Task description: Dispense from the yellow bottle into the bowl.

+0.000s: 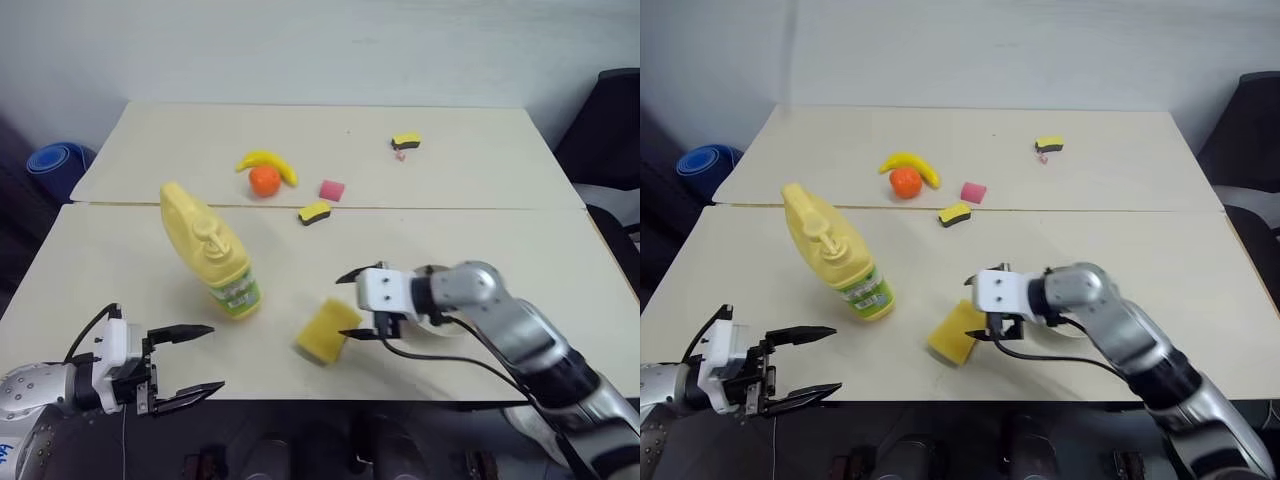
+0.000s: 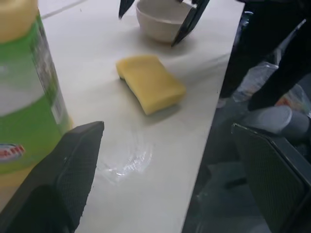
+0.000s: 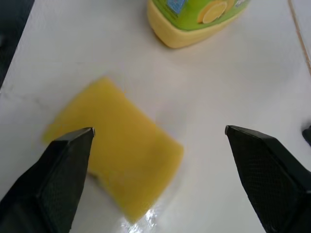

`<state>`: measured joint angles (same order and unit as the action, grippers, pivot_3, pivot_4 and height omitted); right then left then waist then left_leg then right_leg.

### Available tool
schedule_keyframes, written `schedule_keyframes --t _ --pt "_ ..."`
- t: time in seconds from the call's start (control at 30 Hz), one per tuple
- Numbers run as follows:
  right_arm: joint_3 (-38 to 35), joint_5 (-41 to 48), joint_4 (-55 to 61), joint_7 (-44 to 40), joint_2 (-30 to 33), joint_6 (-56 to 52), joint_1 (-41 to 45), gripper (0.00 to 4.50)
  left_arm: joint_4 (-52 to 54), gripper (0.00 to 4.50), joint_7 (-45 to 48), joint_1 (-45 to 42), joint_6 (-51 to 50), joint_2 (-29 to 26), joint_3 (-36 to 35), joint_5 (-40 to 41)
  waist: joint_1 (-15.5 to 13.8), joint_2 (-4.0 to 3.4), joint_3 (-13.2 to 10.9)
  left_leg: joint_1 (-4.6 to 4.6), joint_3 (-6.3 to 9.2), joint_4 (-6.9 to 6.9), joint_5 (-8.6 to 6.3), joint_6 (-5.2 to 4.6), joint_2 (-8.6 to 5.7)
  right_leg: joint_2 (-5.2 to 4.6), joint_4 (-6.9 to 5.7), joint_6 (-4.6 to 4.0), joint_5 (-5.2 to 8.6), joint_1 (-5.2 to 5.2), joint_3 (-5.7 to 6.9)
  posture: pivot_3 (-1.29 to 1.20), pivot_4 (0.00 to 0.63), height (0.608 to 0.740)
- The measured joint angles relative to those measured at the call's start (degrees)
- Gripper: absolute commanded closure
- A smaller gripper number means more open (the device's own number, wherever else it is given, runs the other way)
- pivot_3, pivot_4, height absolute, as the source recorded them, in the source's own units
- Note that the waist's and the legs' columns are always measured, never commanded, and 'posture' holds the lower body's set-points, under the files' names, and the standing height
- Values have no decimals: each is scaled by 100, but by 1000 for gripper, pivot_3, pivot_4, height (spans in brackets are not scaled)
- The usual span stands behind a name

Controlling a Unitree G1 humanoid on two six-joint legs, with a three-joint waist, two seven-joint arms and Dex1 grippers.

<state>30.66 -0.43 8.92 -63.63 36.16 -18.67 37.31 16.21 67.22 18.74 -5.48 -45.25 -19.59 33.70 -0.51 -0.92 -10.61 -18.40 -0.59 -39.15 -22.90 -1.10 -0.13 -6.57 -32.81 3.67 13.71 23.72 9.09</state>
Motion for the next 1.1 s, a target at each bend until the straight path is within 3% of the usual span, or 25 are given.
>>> schedule_keyframes --t 0.17,0.33,0.43,0.7,0.8,1.0,1.1 --pt "797 -521 -1441 -613 -622 598 690 0 6 20 -23 -4 25 76 68 -82 67 4 2 -2 -5 -3 5 -2 -7 0 1 4 -3 -5 -1 0 150 740" --pt "1044 -768 -2321 -1113 -1040 972 1065 0 -7 20 -42 -106 40 145 129 -137 80 4 2 6 -5 -4 12 11 -4 1 -9 6 -3 -7 -2 0 150 740" --pt "1184 -904 -2655 -1403 -1252 1031 1211 613 -38 0 -63 -235 71 183 186 -213 82 3 2 11 -4 -4 19 23 0 3 -21 3 -2 -6 -1 0 150 740" --pt "1050 -809 -2173 -1980 -920 1077 880 3433 -180 0 -127 -304 256 285 223 -340 66 3 2 9 -3 -4 19 24 -2 2 -18 3 -2 -6 -2 0 150 740" --pt "610 -408 -1549 -2008 -740 734 576 4431 -254 0 -161 -384 244 377 219 -334 63 1 1 7 -2 -4 19 25 0 2 -18 3 -2 -5 -2 0 150 740" --pt "-822 1112 -288 -1882 -601 -389 147 4470 -198 0 -170 -482 151 446 239 -223 56 -3 -2 10 -1 -4 19 25 1 0 -19 2 -3 -7 -5 0 150 740" --pt "-2377 2022 133 -1386 71 -1612 -126 4470 88 0 -164 -601 38 593 433 -75 -76 -9 -6 4 5 -4 18 15 -10 -16 -5 10 -9 -11 -7 0 150 740"
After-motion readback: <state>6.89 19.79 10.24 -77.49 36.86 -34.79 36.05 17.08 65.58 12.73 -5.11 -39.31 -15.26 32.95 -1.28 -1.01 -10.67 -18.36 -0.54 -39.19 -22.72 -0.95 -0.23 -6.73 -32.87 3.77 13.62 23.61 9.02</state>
